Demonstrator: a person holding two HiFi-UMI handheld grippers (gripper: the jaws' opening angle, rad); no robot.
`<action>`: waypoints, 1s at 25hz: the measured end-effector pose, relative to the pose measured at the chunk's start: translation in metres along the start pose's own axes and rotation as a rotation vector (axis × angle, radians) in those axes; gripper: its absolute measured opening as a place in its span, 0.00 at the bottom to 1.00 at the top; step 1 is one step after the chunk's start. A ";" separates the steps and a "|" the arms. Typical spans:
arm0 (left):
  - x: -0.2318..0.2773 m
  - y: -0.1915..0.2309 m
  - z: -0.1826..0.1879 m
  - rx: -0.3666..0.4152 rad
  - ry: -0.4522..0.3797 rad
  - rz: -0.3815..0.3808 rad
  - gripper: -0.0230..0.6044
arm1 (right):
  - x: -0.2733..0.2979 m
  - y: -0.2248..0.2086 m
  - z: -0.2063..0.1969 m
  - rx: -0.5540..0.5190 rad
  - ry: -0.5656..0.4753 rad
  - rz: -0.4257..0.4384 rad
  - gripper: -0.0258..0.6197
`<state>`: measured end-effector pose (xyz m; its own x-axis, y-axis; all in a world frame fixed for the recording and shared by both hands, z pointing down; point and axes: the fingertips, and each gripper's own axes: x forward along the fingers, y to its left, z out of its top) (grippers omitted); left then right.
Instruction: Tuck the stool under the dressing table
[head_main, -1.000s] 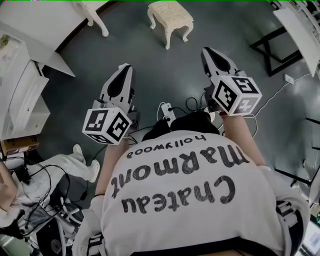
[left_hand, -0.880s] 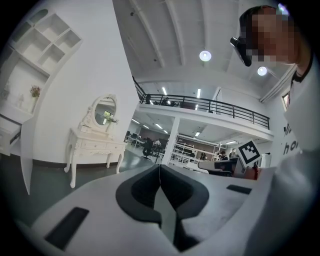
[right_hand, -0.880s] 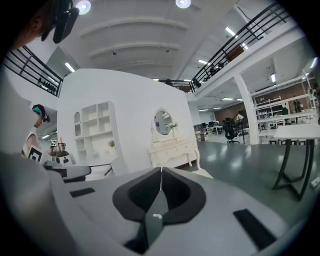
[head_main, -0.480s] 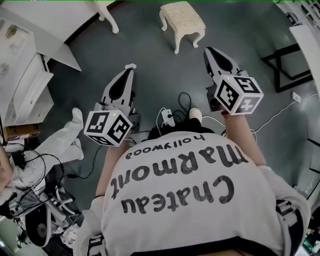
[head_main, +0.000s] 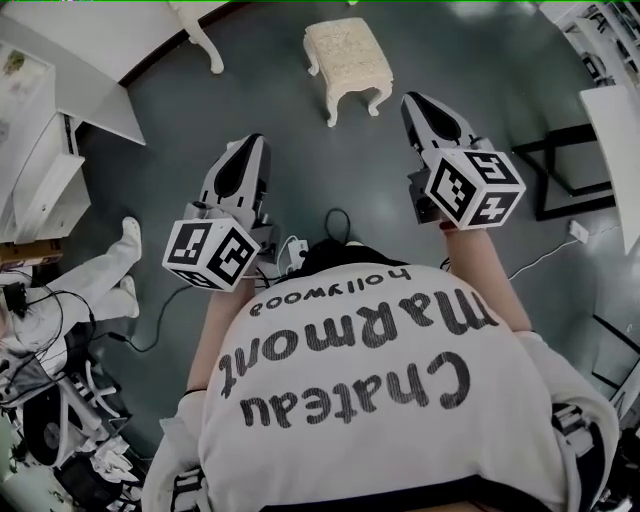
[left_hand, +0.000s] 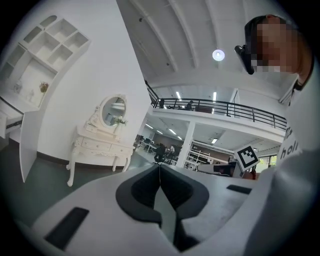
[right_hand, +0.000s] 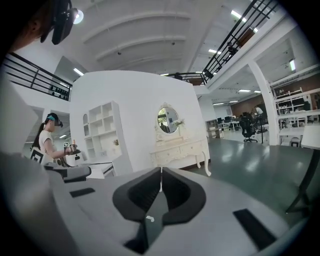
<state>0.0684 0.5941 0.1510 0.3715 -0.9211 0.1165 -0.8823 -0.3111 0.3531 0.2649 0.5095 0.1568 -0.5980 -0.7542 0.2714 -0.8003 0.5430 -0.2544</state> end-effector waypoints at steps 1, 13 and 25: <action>0.006 -0.001 0.000 -0.001 0.004 0.007 0.07 | 0.002 -0.006 0.003 0.001 0.004 0.008 0.08; 0.072 0.015 -0.025 -0.044 0.086 0.037 0.07 | 0.020 -0.079 -0.017 0.063 0.088 -0.042 0.08; 0.221 0.070 0.010 -0.027 0.155 -0.198 0.07 | 0.143 -0.102 0.005 0.095 0.126 -0.113 0.08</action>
<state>0.0858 0.3661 0.1923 0.5784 -0.7951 0.1825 -0.7804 -0.4741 0.4077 0.2615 0.3445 0.2174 -0.5101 -0.7528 0.4159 -0.8585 0.4158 -0.3003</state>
